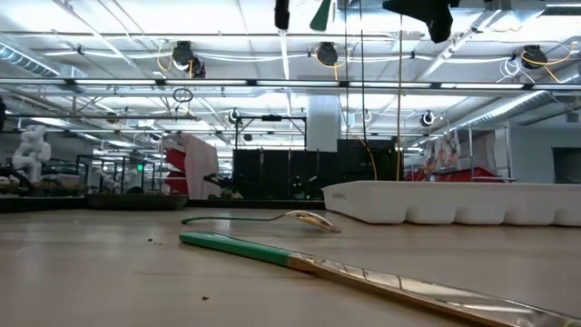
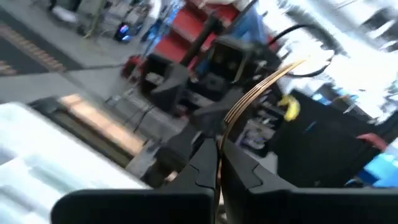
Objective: Sort silverware
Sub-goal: Put the green fork on the silverware tray with the other green forks
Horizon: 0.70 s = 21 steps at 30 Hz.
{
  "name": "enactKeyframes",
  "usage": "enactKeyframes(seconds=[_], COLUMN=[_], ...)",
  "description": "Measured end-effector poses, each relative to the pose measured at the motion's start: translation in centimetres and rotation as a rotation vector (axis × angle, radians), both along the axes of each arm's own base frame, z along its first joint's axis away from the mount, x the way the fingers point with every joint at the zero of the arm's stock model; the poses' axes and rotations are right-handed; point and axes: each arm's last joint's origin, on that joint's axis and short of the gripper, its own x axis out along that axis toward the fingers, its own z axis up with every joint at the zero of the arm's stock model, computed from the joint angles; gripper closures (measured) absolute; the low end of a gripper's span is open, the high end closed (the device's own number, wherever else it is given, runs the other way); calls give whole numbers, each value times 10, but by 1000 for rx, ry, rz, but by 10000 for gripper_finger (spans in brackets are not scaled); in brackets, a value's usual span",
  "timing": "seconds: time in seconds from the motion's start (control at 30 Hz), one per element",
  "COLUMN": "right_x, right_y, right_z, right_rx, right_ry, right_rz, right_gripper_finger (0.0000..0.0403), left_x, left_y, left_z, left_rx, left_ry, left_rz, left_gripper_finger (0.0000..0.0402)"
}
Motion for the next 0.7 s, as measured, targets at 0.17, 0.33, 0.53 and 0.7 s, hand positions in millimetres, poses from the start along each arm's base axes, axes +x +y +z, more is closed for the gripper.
enactKeyframes(seconds=[0.17,0.33,0.53,0.7], right_x=[1,4,9,11], right_y=[-3,-4,-4,-3], right_z=[6,5,1,1], right_rx=[-41,-41,-41,-47], right_ry=[-53,-51,-30,-39], right_rz=[21,63,88,112], right_gripper_finger=[207,206,206,206], left_x=[14,21,26,29], left_y=[-1,1,8,12], left_z=[-13,-19,-26,-32], left_rx=[1,-3,-22,-23], left_ry=[-22,-62,-49,-29], left_rz=[-28,-27,-31,-26], left_gripper_finger=[396,396,396,396])
